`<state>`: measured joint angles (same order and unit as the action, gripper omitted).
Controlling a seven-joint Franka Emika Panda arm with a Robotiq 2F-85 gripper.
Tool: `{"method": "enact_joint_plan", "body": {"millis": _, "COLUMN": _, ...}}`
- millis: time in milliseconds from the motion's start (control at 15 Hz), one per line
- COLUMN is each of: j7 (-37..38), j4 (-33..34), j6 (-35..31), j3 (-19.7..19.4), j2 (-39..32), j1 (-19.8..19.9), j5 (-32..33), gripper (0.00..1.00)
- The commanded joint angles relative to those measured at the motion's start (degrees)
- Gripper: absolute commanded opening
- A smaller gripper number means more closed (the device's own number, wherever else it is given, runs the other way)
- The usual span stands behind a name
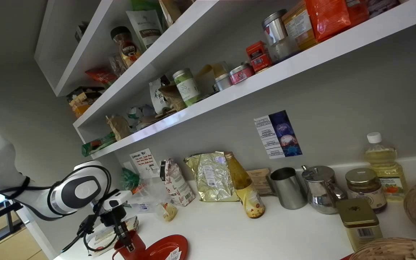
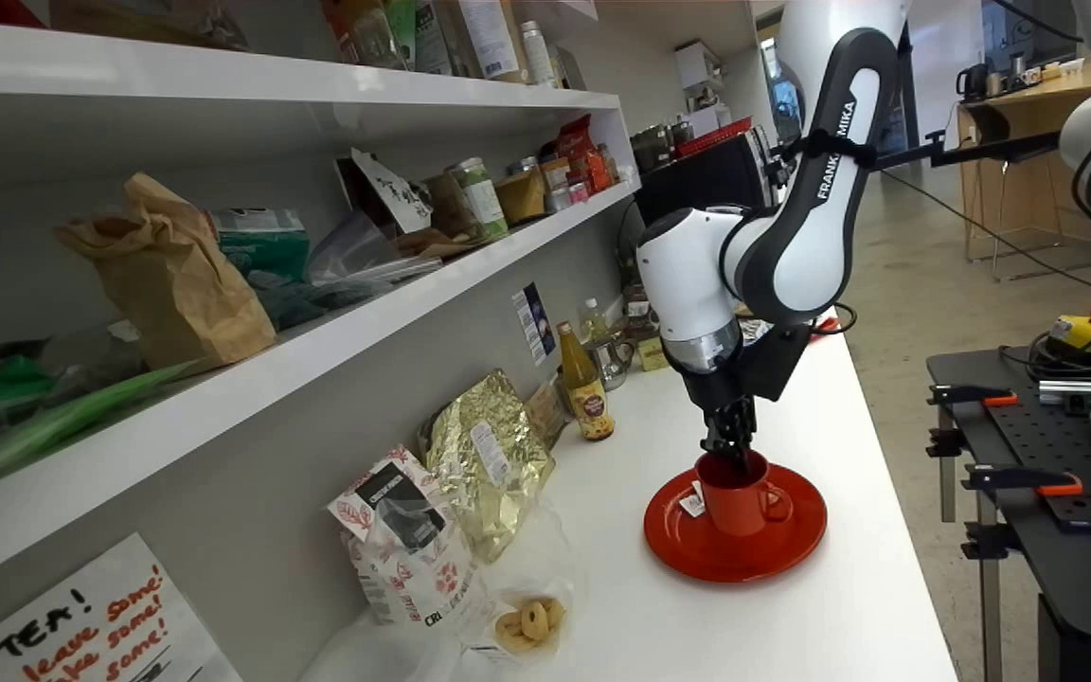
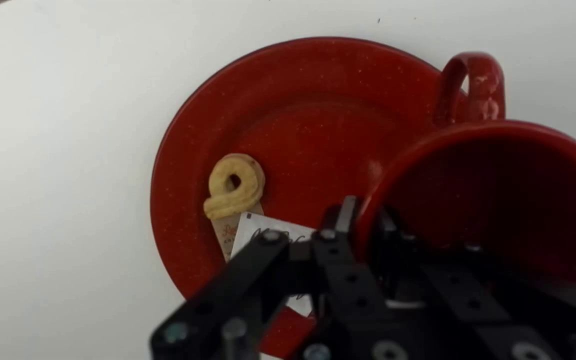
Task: Put the cup on the plate
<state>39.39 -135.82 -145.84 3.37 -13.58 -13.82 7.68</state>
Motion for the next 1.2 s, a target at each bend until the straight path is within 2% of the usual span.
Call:
{"method": "enact_joint_plan", "body": {"millis": 0, "j7": 0.8, "j4": 2.8, "j6": 0.2, "j3": -0.9, "j2": -2.4, "j1": -0.3, "j5": 1.5, "gripper": 0.02}}
{"method": "enact_joint_plan", "body": {"millis": 400, "j7": -0.1, "j4": 5.2, "j6": 0.1, "j3": -3.0, "j2": -7.9, "j1": -0.2, "j5": 2.0, "gripper": 0.02}}
{"method": "enact_joint_plan", "body": {"millis": 867, "j7": -3.0, "j4": 8.1, "j6": 0.6, "j3": -4.3, "j2": -13.0, "j1": 1.0, "j5": -0.8, "gripper": 0.02}}
{"method": "enact_joint_plan", "body": {"millis": 933, "j7": -1.4, "j4": 6.1, "j6": 0.0, "j3": -4.9, "j2": -11.1, "j1": -0.1, "j5": 0.0, "gripper": 0.32}}
{"method": "enact_joint_plan", "body": {"millis": 1000, "j7": -1.6, "j4": 6.3, "j6": 0.0, "j3": -4.9, "j2": -11.1, "j1": 0.0, "j5": 0.0, "gripper": 0.09}}
{"method": "enact_joint_plan", "body": {"millis": 1133, "j7": -1.6, "j4": 6.1, "j6": 0.0, "j3": -5.0, "j2": -11.1, "j1": -0.1, "j5": 0.0, "gripper": 0.22}}
